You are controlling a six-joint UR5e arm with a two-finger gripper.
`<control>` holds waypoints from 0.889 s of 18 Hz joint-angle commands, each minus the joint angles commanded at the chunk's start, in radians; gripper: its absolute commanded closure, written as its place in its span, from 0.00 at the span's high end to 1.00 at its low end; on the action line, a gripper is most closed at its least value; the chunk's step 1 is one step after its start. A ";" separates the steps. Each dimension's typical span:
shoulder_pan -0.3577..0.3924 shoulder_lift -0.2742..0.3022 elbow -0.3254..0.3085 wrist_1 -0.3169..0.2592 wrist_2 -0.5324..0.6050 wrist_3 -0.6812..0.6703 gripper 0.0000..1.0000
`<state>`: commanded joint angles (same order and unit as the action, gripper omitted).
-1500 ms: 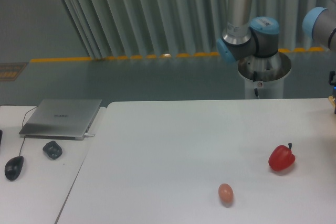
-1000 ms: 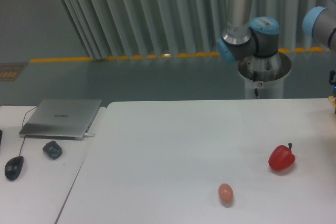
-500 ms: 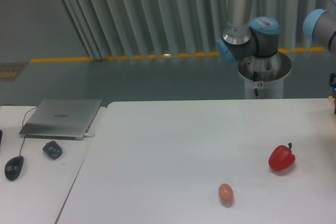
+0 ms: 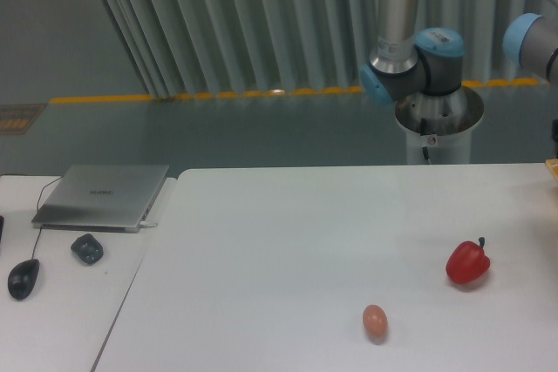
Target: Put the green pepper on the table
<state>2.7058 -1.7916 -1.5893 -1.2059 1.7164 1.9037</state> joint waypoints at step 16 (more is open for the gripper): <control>0.080 -0.189 0.132 0.089 0.000 0.429 1.00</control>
<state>2.7857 -1.9804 -1.4572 -1.1167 1.7165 2.3327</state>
